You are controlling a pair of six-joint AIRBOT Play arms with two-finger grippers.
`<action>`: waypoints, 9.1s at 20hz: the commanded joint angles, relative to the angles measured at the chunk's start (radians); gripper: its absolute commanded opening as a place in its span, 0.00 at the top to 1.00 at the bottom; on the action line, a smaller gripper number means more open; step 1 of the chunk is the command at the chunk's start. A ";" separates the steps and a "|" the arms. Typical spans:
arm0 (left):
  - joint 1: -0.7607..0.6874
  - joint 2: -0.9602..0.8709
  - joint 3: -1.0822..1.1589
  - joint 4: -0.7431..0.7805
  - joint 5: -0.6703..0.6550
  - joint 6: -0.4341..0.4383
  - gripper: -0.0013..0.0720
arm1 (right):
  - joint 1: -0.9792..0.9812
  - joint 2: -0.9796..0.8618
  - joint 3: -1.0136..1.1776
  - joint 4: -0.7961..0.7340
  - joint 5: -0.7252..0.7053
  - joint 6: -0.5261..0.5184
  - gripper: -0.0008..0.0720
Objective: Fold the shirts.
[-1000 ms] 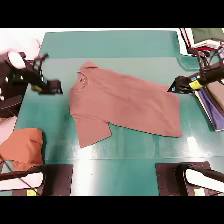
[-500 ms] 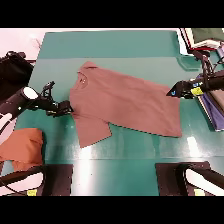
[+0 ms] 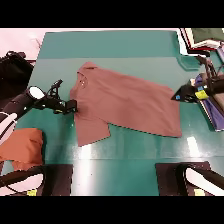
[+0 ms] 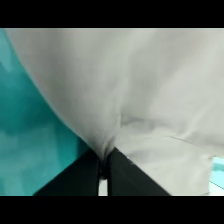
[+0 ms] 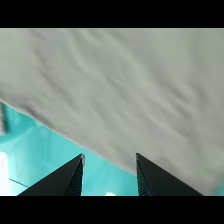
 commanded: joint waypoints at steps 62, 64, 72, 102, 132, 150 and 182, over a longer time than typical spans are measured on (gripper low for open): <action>0.149 -0.396 0.735 -0.064 -0.224 0.036 0.94 | 0.095 -0.603 0.753 -0.248 -0.004 0.039 0.96; 0.138 -0.396 0.735 -0.045 -0.302 0.090 0.94 | 0.095 -0.572 0.686 -0.266 0.009 0.031 0.96; 0.029 -0.397 0.665 0.152 -0.370 0.075 0.94 | 0.062 -0.454 0.297 -0.255 -0.072 0.032 0.96; 0.008 0.385 -0.457 0.006 -0.127 -0.141 0.37 | 0.120 -0.072 0.223 -0.229 -0.029 -0.011 0.46; 0.008 0.622 -0.268 0.206 -0.444 -0.102 0.95 | -0.077 0.177 -0.485 -0.170 0.005 -0.054 0.96; 0.008 0.169 0.125 0.277 -0.101 -0.045 0.94 | 0.107 -0.206 0.069 -0.261 -0.072 0.025 0.96; -0.472 -0.442 0.549 -0.024 0.081 -0.099 0.94 | -0.097 -0.332 0.049 0.466 -0.101 -0.313 0.96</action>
